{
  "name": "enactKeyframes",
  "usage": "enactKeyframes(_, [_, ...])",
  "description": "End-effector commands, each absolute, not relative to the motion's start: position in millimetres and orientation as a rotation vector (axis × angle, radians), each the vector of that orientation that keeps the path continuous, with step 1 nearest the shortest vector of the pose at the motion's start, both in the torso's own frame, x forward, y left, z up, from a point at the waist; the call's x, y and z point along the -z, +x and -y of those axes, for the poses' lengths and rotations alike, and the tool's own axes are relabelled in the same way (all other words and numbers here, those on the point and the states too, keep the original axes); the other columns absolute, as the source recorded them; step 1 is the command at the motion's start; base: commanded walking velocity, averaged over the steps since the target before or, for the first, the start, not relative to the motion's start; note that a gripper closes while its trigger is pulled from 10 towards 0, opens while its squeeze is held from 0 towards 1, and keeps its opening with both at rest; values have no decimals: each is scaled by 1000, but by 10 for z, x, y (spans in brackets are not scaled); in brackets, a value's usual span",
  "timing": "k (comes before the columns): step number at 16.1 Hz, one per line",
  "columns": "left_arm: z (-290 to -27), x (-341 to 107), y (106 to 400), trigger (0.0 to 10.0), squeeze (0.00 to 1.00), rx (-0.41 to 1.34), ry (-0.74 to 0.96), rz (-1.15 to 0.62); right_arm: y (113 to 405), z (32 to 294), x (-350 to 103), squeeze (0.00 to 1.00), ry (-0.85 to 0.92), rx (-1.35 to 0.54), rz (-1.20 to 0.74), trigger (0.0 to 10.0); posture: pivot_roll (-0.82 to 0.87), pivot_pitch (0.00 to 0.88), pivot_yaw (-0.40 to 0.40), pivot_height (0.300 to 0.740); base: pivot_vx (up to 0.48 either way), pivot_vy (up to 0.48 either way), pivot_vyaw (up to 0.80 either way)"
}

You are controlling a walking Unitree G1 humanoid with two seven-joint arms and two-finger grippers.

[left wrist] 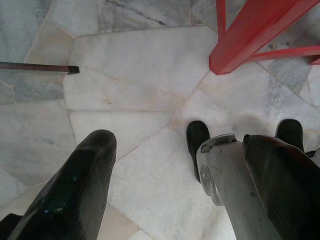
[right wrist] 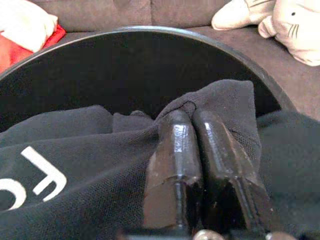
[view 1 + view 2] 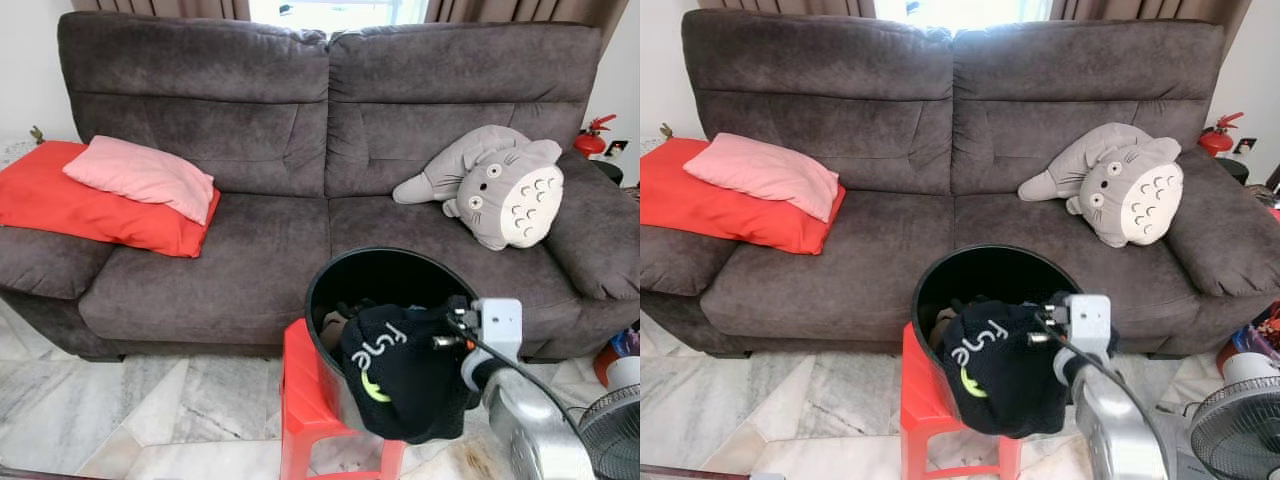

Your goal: Hang hanger

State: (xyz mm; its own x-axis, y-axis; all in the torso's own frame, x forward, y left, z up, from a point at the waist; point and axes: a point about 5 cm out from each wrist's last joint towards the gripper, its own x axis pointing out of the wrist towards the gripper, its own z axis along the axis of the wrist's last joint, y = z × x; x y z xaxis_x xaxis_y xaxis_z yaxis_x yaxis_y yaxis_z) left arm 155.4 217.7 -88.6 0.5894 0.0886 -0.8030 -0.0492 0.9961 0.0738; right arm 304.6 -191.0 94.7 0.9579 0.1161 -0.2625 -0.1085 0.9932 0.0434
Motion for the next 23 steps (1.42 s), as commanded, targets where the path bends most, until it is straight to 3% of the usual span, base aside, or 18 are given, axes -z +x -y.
enactKeyframes(1, [-2189, 918, 1482, 10000, 0, -93, 39, -970, 3161, 1913, -994, 0, 11, -137, -243, 0, -88, 50, 9, 740, 0, 0, 0])
enactKeyframes(6, [-2193, 911, 1497, 10000, 0, -99, 36, -963, 3447, 1842, -979, 0, -32, -203, -243, 0, -81, 45, 10, 740, 0, 0, 0])
enactKeyframes(18, [-2196, 894, 1533, 10000, 0, -94, 44, -950, 3702, 1876, -1025, 0, -172, -207, -252, 0, -64, 40, 20, 740, 0, 0, 0])
enactKeyframes(19, [-2192, 894, 1536, 10000, 0, -93, 44, -948, 3698, 1894, -1016, 0, -176, -194, -251, 6941, -67, 40, 21, 740, 0, 0, 0])
enactKeyframes(20, [-2184, 893, 1541, 10000, 0, -90, 44, -947, 3689, 1910, -1005, 0, -169, -182, -243, 10000, -66, 40, 22, 740, 0, 0, 0])
enactKeyframes(23, [-2168, 892, 1551, 10000, 0, -77, 44, -947, 3602, 1966, -857, 0, -169, -155, -289, 10000, -82, 37, 27, 740, 0, 0, 0])
